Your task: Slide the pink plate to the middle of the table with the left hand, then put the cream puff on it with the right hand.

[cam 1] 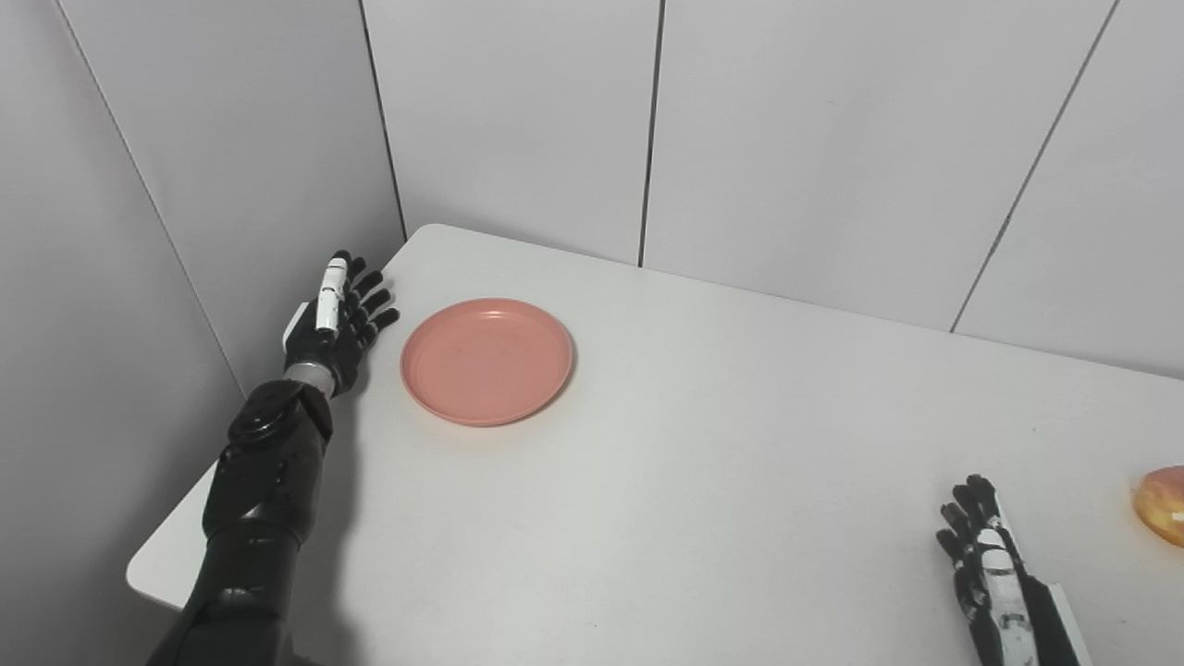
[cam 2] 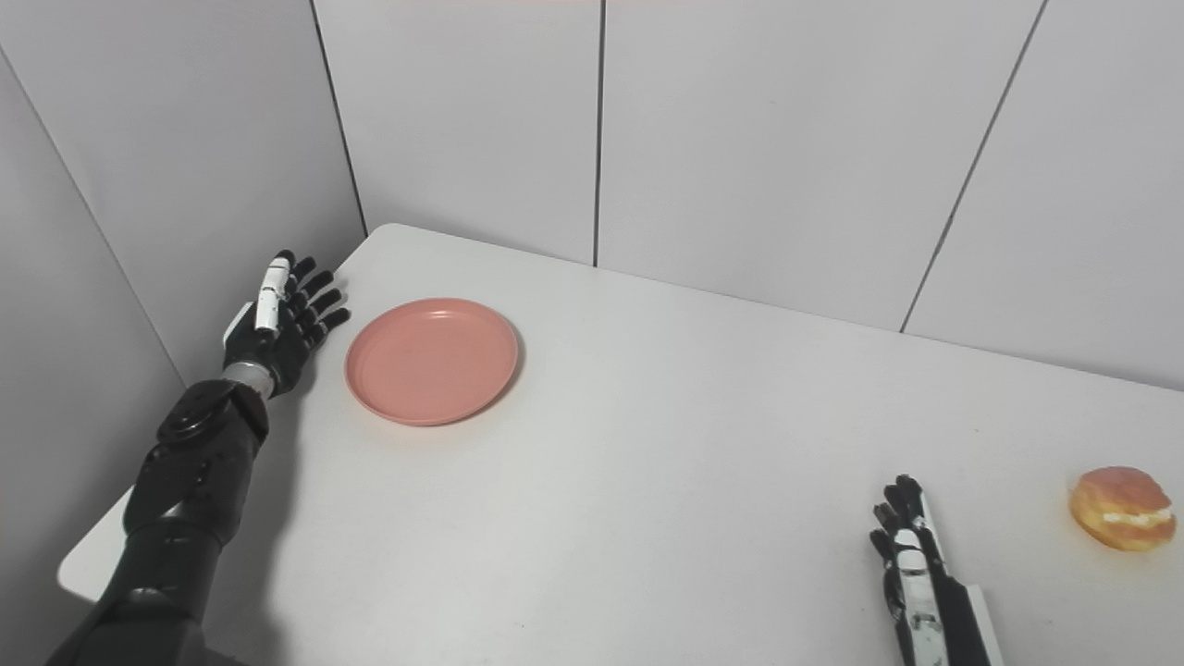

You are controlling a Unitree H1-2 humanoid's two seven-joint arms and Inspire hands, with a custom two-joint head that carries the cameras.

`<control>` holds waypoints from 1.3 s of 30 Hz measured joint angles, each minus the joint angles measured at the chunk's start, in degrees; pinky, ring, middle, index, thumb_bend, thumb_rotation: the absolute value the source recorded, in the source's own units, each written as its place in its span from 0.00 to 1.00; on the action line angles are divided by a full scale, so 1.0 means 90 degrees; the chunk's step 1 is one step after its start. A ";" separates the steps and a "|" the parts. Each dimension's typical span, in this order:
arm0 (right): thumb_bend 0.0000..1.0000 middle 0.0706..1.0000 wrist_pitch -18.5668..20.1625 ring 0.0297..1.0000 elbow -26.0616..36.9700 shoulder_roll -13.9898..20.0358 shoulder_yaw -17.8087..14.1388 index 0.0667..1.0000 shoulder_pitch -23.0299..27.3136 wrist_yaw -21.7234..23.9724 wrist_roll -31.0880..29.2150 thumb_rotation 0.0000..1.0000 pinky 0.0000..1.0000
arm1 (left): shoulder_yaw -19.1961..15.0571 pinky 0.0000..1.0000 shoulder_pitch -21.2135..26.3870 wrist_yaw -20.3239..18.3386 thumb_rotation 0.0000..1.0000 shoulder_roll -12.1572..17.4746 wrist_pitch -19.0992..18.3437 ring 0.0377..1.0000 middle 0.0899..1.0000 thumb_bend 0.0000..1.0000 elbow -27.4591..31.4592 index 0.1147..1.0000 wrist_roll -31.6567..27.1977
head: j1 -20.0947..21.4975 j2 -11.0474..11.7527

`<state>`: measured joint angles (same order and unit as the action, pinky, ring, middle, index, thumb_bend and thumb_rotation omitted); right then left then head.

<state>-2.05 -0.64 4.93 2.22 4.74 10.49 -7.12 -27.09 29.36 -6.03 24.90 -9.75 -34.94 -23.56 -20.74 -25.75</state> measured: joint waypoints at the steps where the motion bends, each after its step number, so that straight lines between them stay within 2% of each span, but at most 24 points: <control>1: 0.10 1.00 0.0000 1.00 0.0001 0.0000 0.0000 1.00 0.0000 0.0000 -0.0002 1.00 1.00 | 0.0007 0.92 0.0002 -0.0004 1.00 -0.0001 0.0000 0.91 0.90 0.35 -0.0007 0.90 -0.0001 | 0.0010 -0.0010; 3: 0.09 1.00 0.0000 1.00 0.0002 0.0000 0.0001 1.00 0.0000 0.0001 0.0002 1.00 1.00 | 0.0035 0.92 0.0019 -0.0046 1.00 -0.0002 0.0013 0.92 0.91 0.35 -0.0101 0.90 -0.0002 | 0.0019 -0.0020; 7: 0.08 1.00 0.0000 1.00 0.0012 0.0005 -0.0001 1.00 -0.0011 0.0000 0.0032 1.00 1.00 | 0.0124 0.97 0.0107 -0.0334 1.00 -0.0003 0.0305 0.95 0.94 0.36 -0.0421 0.93 -0.0002 | 0.0029 -0.0049; 16: 0.10 1.00 0.0000 1.00 0.0027 0.0005 -0.0008 1.00 -0.0013 -0.0002 0.0034 1.00 1.00 | 0.0298 0.89 0.0155 -0.0351 1.00 -0.0193 0.0434 0.88 0.88 0.37 -0.0422 0.87 0.0002 | 0.0058 -0.0127; 24: 0.10 1.00 0.0001 1.00 0.0057 0.0005 -0.0009 1.00 -0.0018 0.0004 -0.0016 1.00 1.00 | 0.0448 0.93 -0.0087 -0.0272 1.00 -0.0544 0.0086 0.91 0.91 0.35 0.0333 0.89 -0.0005 | 0.0117 -0.0205; 28: 0.11 1.00 0.0000 1.00 0.0052 0.0006 -0.0011 1.00 -0.0016 0.0011 -0.0047 1.00 1.00 | 0.0503 0.91 -0.0225 -0.0242 1.00 -0.0701 -0.0091 0.90 0.90 0.34 0.0713 0.89 -0.0004 | 0.0117 -0.0235; 39: 0.11 1.00 0.0000 1.00 0.0028 0.0004 0.0001 1.00 -0.0011 0.0013 -0.0016 1.00 1.00 | 0.0743 0.95 -0.0326 -0.0348 1.00 -0.0860 -0.0314 0.91 0.92 0.34 0.1022 0.90 -0.0144 | 0.0215 -0.0313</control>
<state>-2.05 -0.38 4.96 2.23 4.64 10.60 -7.26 -20.40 26.42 -9.16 17.17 -12.58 -25.74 -24.86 -18.81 -28.56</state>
